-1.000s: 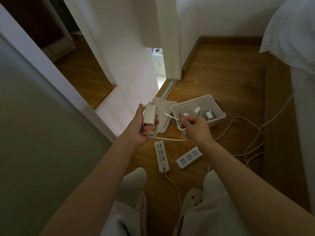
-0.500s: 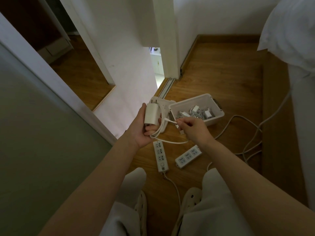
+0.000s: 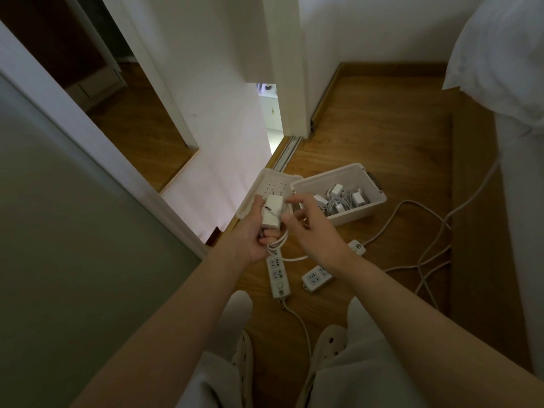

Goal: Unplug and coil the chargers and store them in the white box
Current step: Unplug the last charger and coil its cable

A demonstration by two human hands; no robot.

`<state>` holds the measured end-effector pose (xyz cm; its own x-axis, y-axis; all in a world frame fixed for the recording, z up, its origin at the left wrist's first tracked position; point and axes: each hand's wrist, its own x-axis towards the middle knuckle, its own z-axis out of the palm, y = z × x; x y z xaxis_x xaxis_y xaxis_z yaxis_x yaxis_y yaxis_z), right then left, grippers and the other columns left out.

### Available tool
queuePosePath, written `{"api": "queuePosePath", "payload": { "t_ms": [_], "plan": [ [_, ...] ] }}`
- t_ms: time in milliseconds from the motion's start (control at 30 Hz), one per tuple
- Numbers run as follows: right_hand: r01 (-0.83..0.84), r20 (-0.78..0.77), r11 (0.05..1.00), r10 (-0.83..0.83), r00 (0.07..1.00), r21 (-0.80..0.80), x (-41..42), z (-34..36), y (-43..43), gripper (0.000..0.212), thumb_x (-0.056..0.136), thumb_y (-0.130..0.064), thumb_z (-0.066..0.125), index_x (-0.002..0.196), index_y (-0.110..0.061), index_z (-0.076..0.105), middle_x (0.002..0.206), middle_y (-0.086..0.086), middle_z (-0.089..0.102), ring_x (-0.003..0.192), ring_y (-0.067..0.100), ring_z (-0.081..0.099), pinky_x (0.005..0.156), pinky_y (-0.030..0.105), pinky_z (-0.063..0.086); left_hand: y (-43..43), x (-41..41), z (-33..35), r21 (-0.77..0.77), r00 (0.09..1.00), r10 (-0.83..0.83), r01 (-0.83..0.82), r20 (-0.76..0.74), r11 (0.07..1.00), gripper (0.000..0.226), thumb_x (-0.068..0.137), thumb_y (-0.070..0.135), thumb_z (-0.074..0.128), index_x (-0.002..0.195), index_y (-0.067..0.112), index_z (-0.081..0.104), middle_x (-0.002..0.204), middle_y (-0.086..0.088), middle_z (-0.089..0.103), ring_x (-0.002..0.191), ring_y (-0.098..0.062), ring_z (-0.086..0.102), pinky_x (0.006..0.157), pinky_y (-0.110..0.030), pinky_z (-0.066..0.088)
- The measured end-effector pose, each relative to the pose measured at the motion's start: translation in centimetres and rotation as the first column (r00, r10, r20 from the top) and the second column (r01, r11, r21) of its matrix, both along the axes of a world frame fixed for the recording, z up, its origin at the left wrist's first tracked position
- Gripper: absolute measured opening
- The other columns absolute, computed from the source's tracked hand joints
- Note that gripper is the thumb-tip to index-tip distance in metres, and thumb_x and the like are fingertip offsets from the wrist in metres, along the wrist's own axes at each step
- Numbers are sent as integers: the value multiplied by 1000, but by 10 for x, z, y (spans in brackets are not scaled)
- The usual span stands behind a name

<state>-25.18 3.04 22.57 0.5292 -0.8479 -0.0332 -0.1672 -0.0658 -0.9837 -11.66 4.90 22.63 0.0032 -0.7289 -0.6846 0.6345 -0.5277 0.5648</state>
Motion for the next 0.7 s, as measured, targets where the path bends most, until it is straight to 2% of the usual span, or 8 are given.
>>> {"api": "queuePosePath", "payload": {
  "t_ms": [100, 200, 333, 433, 500, 567, 633, 700],
  "plan": [
    [-49, -85, 991, 39, 996, -128, 1, -3, 2, 23, 87, -22, 63, 107, -19, 51, 88, -16, 54, 74, -2, 51, 65, 18, 43, -1, 2, -2, 5, 1000, 10, -10, 28, 1000, 55, 93, 59, 32, 117, 13, 51, 54, 1, 42, 30, -2, 32, 28, -10, 23],
    [-40, -168, 980, 6, 986, -197, 3, -8, 1, 16, 85, -25, 65, 94, -18, 53, 92, -5, 59, 75, 6, 51, 70, 30, 46, 0, 3, -3, -6, 997, -10, 11, 75, 1000, 57, 94, 58, 31, 118, 11, 51, 52, 0, 46, 31, -2, 33, 29, -10, 23],
    [-24, -280, 952, -66, 958, -306, 9, -10, 3, 12, 88, -28, 60, 83, -26, 49, 99, 0, 53, 86, 14, 53, 80, 33, 48, 0, 3, 0, -34, 996, -22, 24, 81, 999, 58, 94, 59, 28, 106, 8, 53, 51, -2, 50, 32, -3, 34, 31, -11, 23],
    [32, -233, 949, -110, 966, -313, 13, -8, 6, 12, 88, -21, 60, 83, -24, 50, 102, -3, 46, 99, 11, 45, 85, 19, 40, -1, 6, 1, -43, 995, -38, 42, 96, 998, 58, 94, 59, 27, 109, 9, 52, 49, -1, 50, 31, -3, 34, 32, -10, 22],
    [78, -174, 949, -136, 975, -305, 16, -5, 9, 12, 89, -15, 58, 85, -21, 49, 100, -6, 41, 96, 6, 41, 83, 10, 37, -1, 9, 0, -44, 992, -52, 58, 118, 997, 57, 94, 60, 27, 113, 12, 51, 50, 0, 48, 31, -3, 34, 31, -11, 22],
    [156, -100, 948, -191, 977, -278, 18, 0, 10, 12, 92, -14, 55, 84, -19, 47, 95, -5, 45, 85, 4, 45, 75, 10, 42, 0, 12, -2, -34, 980, -84, 92, 178, 995, 57, 94, 61, 25, 110, 13, 52, 53, 1, 47, 33, -3, 34, 31, -12, 23],
    [227, 8, 964, -228, 974, -141, 18, 6, 10, 11, 95, -17, 50, 85, -17, 46, 87, -2, 58, 77, 6, 56, 66, 15, 48, 2, 16, -6, -16, 961, -112, 119, 252, 993, 59, 94, 61, 25, 113, 12, 52, 60, -1, 46, 35, -3, 34, 32, -12, 25],
    [238, 162, 971, -238, 958, 21, 18, 12, 10, 9, 97, -14, 46, 90, -8, 47, 85, 4, 65, 81, 13, 65, 72, 25, 55, 3, 22, -11, -12, 952, -115, 123, 285, 992, 63, 93, 62, 26, 124, 11, 48, 65, -2, 45, 37, -4, 35, 32, -12, 29]
  ]
}}
